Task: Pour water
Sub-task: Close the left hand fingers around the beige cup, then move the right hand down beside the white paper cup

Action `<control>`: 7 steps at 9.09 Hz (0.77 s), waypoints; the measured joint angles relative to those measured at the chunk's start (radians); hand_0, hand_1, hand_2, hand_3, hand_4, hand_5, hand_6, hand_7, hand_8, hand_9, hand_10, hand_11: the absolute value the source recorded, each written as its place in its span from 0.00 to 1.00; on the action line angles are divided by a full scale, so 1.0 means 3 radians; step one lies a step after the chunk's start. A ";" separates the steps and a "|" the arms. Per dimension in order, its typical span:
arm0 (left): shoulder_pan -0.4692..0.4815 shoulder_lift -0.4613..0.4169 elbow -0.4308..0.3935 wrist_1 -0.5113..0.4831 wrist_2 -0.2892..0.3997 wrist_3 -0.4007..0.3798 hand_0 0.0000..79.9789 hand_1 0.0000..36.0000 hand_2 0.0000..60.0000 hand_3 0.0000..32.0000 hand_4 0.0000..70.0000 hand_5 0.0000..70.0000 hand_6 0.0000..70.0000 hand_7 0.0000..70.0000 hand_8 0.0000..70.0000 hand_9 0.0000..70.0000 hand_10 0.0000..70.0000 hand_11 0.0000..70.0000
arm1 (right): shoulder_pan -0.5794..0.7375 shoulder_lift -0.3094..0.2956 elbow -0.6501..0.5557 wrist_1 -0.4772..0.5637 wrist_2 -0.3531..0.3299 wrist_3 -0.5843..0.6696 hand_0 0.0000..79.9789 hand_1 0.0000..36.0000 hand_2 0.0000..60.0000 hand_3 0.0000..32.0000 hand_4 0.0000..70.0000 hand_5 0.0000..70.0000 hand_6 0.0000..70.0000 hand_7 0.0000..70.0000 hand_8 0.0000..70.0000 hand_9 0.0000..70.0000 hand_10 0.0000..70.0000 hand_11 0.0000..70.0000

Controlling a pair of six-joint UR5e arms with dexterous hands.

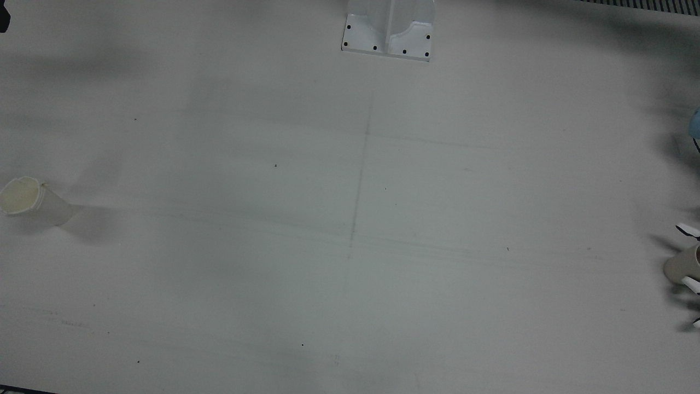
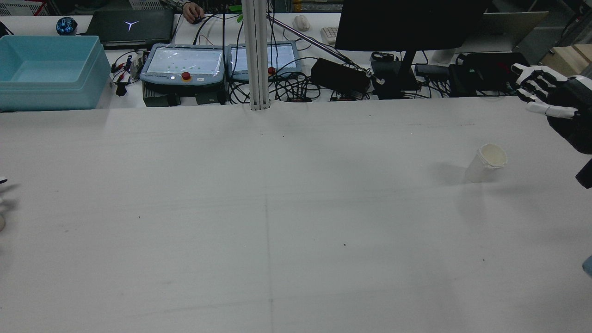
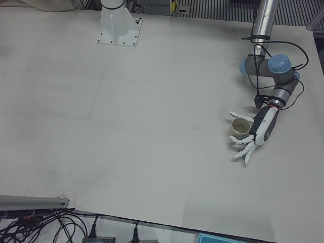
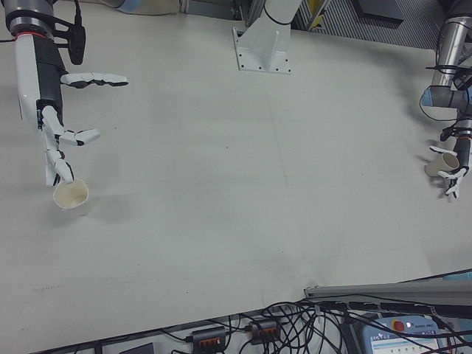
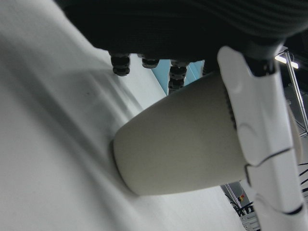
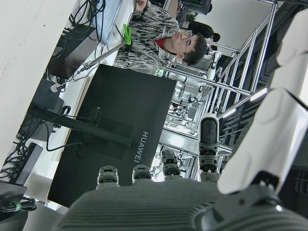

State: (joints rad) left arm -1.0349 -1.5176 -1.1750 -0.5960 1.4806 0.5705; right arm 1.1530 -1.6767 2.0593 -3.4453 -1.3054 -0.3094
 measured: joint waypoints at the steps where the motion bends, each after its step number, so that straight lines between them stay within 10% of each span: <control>1: 0.0000 -0.0001 -0.0001 0.0017 -0.0018 -0.0030 0.66 0.23 0.02 0.00 1.00 1.00 0.19 0.35 0.02 0.05 0.08 0.11 | 0.0001 -0.0002 -0.0001 0.0000 0.0000 0.0002 0.57 0.30 0.15 0.00 0.07 0.77 0.09 0.17 0.04 0.04 0.04 0.07; 2: 0.0001 -0.0006 -0.0008 0.0048 -0.0036 -0.0083 0.75 0.43 0.10 0.00 1.00 1.00 0.20 0.36 0.04 0.05 0.09 0.14 | 0.0001 -0.0005 -0.0001 0.0000 0.0000 0.0003 0.57 0.30 0.15 0.00 0.06 0.76 0.08 0.17 0.03 0.04 0.04 0.07; 4: 0.0002 -0.0010 -0.0028 0.0119 -0.0077 -0.0207 0.81 0.81 0.80 0.00 1.00 1.00 0.21 0.38 0.04 0.05 0.10 0.17 | 0.0004 -0.0009 0.0002 0.0003 0.0000 0.0005 0.57 0.29 0.14 0.00 0.06 0.74 0.08 0.16 0.04 0.04 0.04 0.07; 5: 0.0002 -0.0010 -0.0032 0.0138 -0.0086 -0.0283 0.95 1.00 1.00 0.00 1.00 1.00 0.22 0.38 0.05 0.06 0.11 0.19 | 0.0015 -0.0011 0.0006 0.0004 0.0000 0.0012 0.57 0.29 0.14 0.00 0.05 0.69 0.08 0.15 0.03 0.04 0.03 0.06; 7: -0.0001 -0.0009 -0.0078 0.0194 -0.0093 -0.0619 1.00 1.00 1.00 0.00 1.00 1.00 0.23 0.41 0.05 0.06 0.12 0.23 | 0.0108 -0.0049 -0.0001 0.0014 -0.0011 0.0037 0.57 0.29 0.15 0.00 0.05 0.52 0.07 0.12 0.03 0.02 0.04 0.07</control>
State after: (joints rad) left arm -1.0351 -1.5203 -1.1983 -0.5378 1.4526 0.3847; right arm 1.1854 -1.6915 2.0591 -3.4412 -1.3089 -0.2985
